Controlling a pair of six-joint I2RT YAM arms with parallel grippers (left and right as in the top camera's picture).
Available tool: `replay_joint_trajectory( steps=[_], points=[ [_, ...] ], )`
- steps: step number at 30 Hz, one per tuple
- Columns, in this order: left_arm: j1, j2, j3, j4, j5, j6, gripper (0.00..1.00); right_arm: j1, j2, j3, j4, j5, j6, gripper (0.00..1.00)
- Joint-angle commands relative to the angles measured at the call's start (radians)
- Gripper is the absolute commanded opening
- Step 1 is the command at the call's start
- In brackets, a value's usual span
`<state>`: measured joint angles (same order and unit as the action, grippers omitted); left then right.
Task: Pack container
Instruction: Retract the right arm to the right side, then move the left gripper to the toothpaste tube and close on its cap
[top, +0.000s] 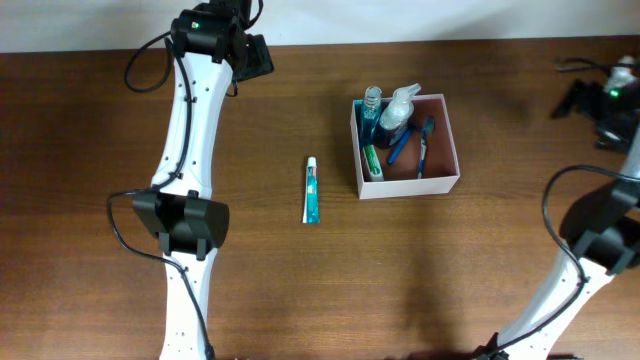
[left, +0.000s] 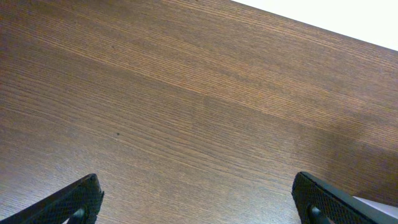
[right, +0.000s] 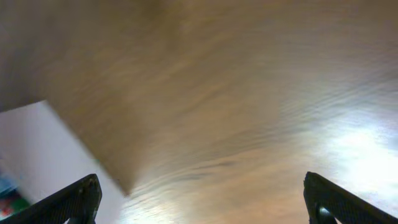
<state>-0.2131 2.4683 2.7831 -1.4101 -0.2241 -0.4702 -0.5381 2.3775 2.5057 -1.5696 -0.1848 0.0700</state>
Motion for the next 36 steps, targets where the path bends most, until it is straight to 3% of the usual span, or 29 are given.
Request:
replay_joint_trajectory(
  steps=[1,9,10,12,19,24,29,36],
  points=[
    [0.002,-0.013,-0.002,0.002,0.001,-0.011,0.99,-0.027,-0.014,-0.002,0.003,0.076,-0.002,0.99],
    [0.002,-0.014,-0.002,-0.035,0.066,-0.010,0.99,-0.059,-0.014,-0.002,0.015,0.077,-0.002,0.99],
    [0.002,-0.014,-0.002,-0.056,0.106,0.008,1.00,-0.059,-0.014,-0.002,0.015,0.077,-0.002,0.99],
    [0.002,-0.013,-0.002,-0.097,0.162,0.074,0.90,-0.058,-0.014,-0.002,0.015,0.077,-0.002,0.99],
    [-0.023,-0.013,-0.002,-0.278,0.151,0.079,0.90,-0.058,-0.014,-0.002,0.015,0.077,-0.002,0.99],
    [-0.101,-0.013,-0.014,-0.278,0.290,0.131,0.89,-0.058,-0.014,-0.002,0.015,0.077,-0.002,0.99],
    [-0.171,-0.013,-0.055,-0.278,0.243,0.126,0.90,-0.058,-0.014,-0.002,0.015,0.077,-0.002,0.99],
    [-0.204,-0.013,-0.217,-0.278,0.307,0.127,0.90,-0.058,-0.014,-0.002,0.015,0.077,-0.002,0.99]
  ],
)
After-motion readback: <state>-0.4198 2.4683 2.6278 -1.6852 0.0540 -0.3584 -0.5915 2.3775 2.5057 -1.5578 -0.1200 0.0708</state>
